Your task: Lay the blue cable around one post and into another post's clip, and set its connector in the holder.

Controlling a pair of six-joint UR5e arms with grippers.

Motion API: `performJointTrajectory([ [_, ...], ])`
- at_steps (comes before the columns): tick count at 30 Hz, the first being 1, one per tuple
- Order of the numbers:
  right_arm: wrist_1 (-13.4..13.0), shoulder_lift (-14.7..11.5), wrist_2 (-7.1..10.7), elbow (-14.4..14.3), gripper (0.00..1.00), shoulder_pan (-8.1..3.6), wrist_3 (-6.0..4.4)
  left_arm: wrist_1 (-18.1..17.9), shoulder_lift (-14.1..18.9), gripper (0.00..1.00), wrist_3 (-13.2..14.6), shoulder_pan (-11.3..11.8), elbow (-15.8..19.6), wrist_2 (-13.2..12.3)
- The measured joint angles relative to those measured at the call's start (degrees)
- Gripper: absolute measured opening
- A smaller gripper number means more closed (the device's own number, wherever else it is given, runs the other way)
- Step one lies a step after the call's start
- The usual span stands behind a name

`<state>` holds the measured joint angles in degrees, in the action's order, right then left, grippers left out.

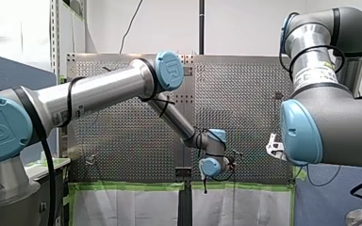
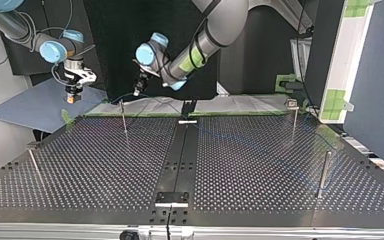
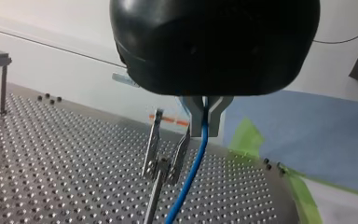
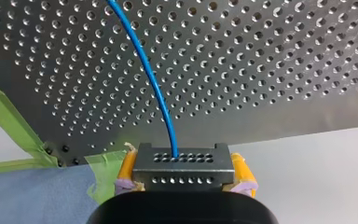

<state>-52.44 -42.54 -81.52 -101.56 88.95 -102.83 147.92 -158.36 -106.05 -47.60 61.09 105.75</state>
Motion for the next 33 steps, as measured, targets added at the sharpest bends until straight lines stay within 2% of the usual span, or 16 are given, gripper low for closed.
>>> performJointTrajectory([
  [11,-0.7,0.1,0.18,0.0,0.0,-0.45,-0.05,-0.3,0.0,0.0,-0.6,1.2,-1.3,-0.7],
  [16,-0.7,0.2,0.21,0.0,0.0,-0.19,0.36,-0.3,-0.2,0.0,-0.6,1.4,-1.6,-0.9],
  [23,-0.8,0.4,0.44,0.0,0.0,0.28,1.09,0.6,-2.1,0.0,-0.5,1.3,-3.0,-1.4],
  [33,-1.6,0.7,0.9,0.2,0.0,0.26,1.08,1.3,-2.7,0.0,-0.4,1.5,-4.7,-1.3],
])
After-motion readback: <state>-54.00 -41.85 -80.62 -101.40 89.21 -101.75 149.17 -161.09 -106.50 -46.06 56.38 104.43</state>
